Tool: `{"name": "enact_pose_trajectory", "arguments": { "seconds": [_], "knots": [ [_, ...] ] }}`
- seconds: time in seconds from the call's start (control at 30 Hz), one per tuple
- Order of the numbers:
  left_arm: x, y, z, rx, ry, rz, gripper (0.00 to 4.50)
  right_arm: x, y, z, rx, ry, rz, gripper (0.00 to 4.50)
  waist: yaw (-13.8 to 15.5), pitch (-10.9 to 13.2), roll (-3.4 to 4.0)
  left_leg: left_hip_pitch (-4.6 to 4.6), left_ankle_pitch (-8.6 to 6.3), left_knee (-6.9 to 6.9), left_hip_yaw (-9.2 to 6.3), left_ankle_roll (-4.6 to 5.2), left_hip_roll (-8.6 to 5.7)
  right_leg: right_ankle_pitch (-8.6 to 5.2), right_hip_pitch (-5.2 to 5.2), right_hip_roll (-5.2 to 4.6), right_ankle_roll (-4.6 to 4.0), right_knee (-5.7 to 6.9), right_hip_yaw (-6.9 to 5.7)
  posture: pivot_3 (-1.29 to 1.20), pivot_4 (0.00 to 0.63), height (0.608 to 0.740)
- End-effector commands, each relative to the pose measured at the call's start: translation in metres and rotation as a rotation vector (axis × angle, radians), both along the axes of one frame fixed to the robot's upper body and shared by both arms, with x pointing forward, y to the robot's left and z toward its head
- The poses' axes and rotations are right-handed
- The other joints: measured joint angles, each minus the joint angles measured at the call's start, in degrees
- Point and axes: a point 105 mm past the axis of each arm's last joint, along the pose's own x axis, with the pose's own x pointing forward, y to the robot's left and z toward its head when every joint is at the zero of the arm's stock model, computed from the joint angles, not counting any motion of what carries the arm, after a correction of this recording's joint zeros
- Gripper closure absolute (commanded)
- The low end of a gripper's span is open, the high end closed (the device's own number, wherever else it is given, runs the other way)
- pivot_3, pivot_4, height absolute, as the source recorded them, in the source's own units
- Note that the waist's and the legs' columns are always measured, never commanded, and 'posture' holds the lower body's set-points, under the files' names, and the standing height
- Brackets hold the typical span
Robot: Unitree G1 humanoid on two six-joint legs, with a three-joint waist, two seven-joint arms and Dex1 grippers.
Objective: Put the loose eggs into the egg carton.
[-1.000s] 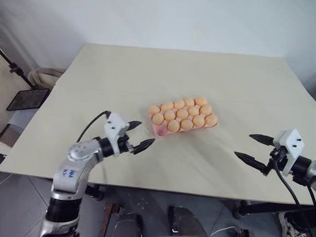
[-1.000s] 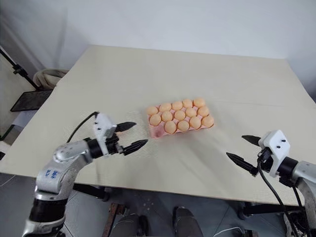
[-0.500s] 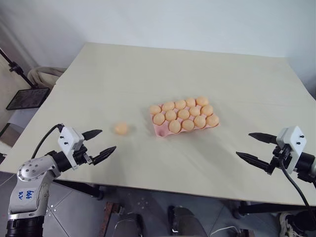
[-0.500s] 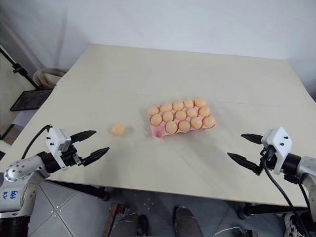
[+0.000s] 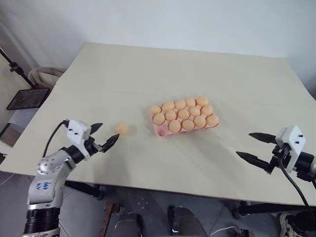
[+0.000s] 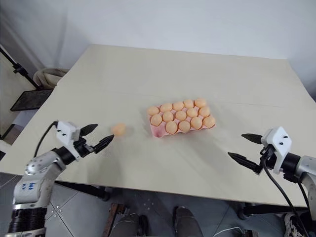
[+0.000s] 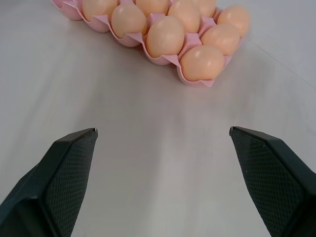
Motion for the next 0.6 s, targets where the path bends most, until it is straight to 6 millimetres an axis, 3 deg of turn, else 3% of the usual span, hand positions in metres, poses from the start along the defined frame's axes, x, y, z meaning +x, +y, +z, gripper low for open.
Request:
{"name": "enact_pose_trajectory", "arguments": {
  "seconds": [0.03, 0.37, 0.47, 0.6],
  "knots": [
    [0.012, -0.001, 0.004, 0.029, -0.027, 0.015, 0.03, 0.001, -0.001, 0.013, -0.027, -0.051, 0.003, 0.0, 0.0, 0.0, 0.0, -0.01, 0.0, -0.01, -0.01, 0.0, 0.0, 0.01, -0.01, 0.01, 0.01, 0.0, -0.01, 0.0, 0.15, 0.74],
    [0.033, -0.013, -0.015, 0.05, 0.042, -0.014, 0.03, -0.003, -0.002, 0.013, -0.028, -0.053, -0.014, 0.0, 0.0, 0.0, 0.0, -0.04, -0.01, 0.0, -0.06, -0.03, 0.03, 0.16, -0.03, 0.02, 0.3, 0.01, -0.09, 0.0, 0.15, 0.74],
    [0.036, -0.014, -0.017, 0.055, 0.056, -0.015, 0.63, -0.004, -0.002, 0.012, -0.026, -0.054, -0.019, 0.0, 0.0, 0.0, 0.0, -0.05, -0.01, 0.0, -0.08, -0.03, 0.02, 0.16, -0.03, 0.01, 0.3, 0.01, -0.11, 0.0, 0.15, 0.74],
    [0.037, -0.016, -0.015, 0.052, 0.049, -0.023, 1.93, -0.005, -0.001, 0.012, -0.024, -0.053, -0.025, 0.0, 0.0, 0.0, 0.0, -0.05, -0.01, -0.02, -0.1, -0.04, 0.03, 0.16, -0.03, 0.01, 0.3, 0.01, -0.13, 0.0, 0.15, 0.74]
  ]
}}
